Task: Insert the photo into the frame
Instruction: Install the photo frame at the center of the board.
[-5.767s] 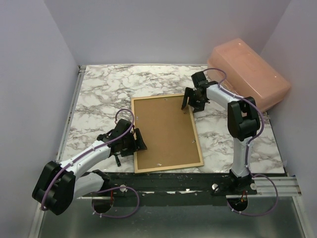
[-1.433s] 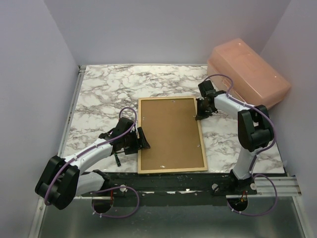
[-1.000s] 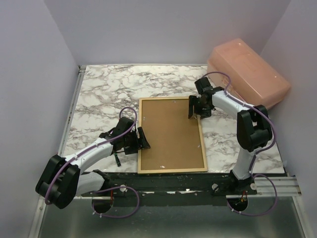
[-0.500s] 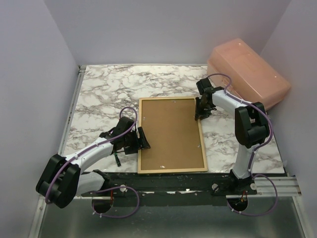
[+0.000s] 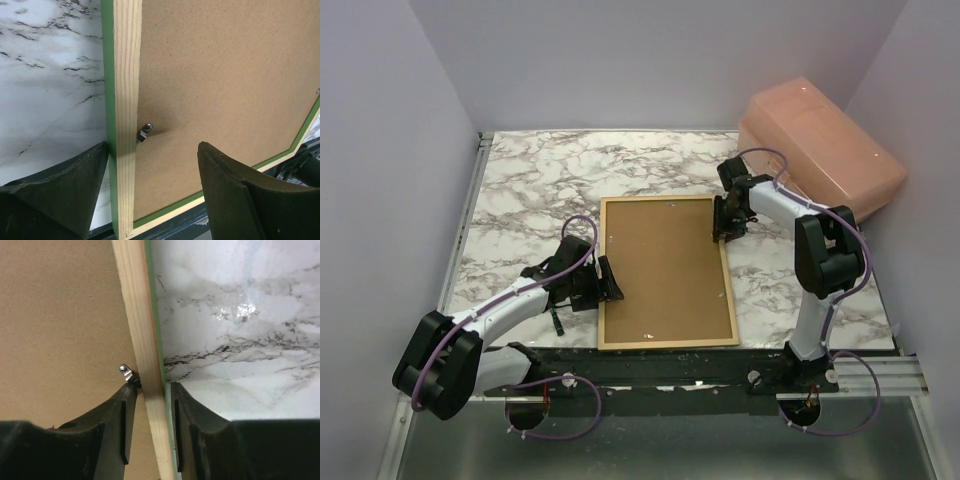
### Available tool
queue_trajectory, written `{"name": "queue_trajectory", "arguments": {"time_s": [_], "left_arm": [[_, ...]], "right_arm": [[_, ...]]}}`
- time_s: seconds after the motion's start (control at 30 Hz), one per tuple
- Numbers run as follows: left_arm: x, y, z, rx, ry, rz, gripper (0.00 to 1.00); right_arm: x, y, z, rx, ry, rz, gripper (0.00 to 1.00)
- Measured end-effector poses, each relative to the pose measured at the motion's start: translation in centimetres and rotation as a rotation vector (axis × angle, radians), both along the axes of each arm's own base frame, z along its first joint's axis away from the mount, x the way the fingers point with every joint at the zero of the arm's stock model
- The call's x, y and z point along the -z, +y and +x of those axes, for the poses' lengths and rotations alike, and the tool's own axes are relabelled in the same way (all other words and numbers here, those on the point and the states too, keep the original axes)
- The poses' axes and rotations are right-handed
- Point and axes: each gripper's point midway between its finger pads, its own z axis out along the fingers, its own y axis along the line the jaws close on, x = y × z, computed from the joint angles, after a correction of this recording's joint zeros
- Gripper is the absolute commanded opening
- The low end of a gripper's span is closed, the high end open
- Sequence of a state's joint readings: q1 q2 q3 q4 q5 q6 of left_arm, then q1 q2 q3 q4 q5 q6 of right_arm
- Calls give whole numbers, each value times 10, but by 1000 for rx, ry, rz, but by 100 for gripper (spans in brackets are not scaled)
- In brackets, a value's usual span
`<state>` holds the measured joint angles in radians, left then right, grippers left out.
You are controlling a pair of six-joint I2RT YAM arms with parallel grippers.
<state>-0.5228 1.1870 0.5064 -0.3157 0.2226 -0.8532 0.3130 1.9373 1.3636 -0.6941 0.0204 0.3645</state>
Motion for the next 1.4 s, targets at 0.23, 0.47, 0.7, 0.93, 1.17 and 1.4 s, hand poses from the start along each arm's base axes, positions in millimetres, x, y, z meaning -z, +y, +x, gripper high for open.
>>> {"name": "queue_trajectory", "arguments": {"time_s": [0.23,0.47,0.7,0.93,1.17,1.4], "left_arm": [[0,0,0,4,1,3,75],[1,0,0,9,10,8,74],[1,0,0,12,9,8,74],[1,-1,0,15,7,7,74],[1,-1,0,16,5,6,74],[0,-1,0,18,4,7,74]], "right_arm": [[0,2,3,5,-12,9,55],[1,5,12,6,-20,12,49],[0,2,13,15,-23,5,7],[0,0,14,18,-27,-1,0],[-1,-1,15,20,-47,-1,17],[1,7,15,19,-47,45,53]]}}
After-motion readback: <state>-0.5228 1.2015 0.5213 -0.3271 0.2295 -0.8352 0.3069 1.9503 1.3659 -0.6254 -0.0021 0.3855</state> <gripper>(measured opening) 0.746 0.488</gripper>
